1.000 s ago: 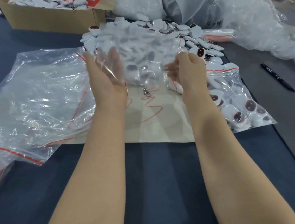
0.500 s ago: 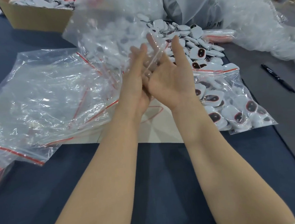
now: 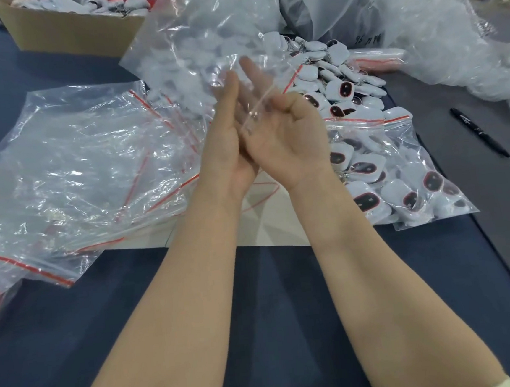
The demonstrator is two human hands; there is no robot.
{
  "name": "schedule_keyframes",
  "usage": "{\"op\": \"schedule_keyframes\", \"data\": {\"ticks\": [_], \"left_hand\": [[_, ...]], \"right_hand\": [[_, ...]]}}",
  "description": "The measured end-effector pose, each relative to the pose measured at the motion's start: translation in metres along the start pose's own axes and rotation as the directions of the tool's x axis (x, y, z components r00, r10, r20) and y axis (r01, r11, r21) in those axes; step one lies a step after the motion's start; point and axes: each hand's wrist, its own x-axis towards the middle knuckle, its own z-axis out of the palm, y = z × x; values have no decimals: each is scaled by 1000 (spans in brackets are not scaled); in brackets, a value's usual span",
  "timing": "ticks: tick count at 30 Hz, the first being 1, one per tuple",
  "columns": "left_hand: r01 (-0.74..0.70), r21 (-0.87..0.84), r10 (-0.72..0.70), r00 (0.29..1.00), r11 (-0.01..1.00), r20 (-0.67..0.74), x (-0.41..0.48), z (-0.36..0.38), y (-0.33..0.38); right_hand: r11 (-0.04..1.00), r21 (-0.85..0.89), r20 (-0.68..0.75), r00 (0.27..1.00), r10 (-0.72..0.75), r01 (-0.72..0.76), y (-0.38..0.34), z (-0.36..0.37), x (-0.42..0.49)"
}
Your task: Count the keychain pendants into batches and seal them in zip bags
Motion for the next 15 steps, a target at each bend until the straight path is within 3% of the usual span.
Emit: {"op": "schedule_keyframes", "data": {"ticks": [4,7,11,15], "left_hand": [[-2,145,1,1000,989,10,1,-2,0],[75,268,-93,994,961,54,-1,-2,1],[157,358,-204,974,921,98,-6,3,-3],[209,467,-279,956,859,85,-13,8,-16]], "right_hand": [[993,-102,-38,997,-65,61,9,5,3],[987,-143,-5,997,-73,71,4,7,1],[995,10,49,994,-97,97,-5,9,-4],[979,68,10,981,-192,191,-11,4,-7]]}}
